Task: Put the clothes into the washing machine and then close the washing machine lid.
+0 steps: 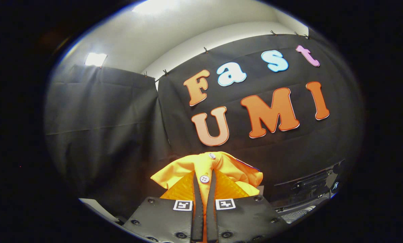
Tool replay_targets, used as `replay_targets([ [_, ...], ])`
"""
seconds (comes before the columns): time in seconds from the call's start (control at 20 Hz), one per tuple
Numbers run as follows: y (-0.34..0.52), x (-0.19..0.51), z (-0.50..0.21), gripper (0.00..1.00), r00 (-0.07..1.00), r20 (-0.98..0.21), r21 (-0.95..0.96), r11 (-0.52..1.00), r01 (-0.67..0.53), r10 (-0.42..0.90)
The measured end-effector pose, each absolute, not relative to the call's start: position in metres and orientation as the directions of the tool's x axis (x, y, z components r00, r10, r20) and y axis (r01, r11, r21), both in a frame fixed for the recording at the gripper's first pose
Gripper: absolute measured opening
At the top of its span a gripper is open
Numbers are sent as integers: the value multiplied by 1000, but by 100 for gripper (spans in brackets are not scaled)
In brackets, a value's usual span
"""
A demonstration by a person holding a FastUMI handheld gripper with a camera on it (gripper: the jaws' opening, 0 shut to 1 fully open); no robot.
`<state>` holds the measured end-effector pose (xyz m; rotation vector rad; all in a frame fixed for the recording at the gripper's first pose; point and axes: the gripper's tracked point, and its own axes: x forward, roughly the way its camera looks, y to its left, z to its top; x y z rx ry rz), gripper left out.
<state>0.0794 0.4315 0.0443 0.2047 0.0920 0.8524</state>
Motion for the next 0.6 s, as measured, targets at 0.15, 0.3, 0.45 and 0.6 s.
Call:
replay_targets([
  [0.15, 383, 105, 59, 11, 685, 26, 203, 667, -717, 728],
  [0.3, 333, 130, 60, 11, 717, 23, 173, 703, -689, 697],
  [0.45, 281, 154, 48, 12, 753, 12, 162, 741, -651, 658],
  [0.6, 235, 174, 28, 11, 779, -11, 166, 770, -616, 627],
])
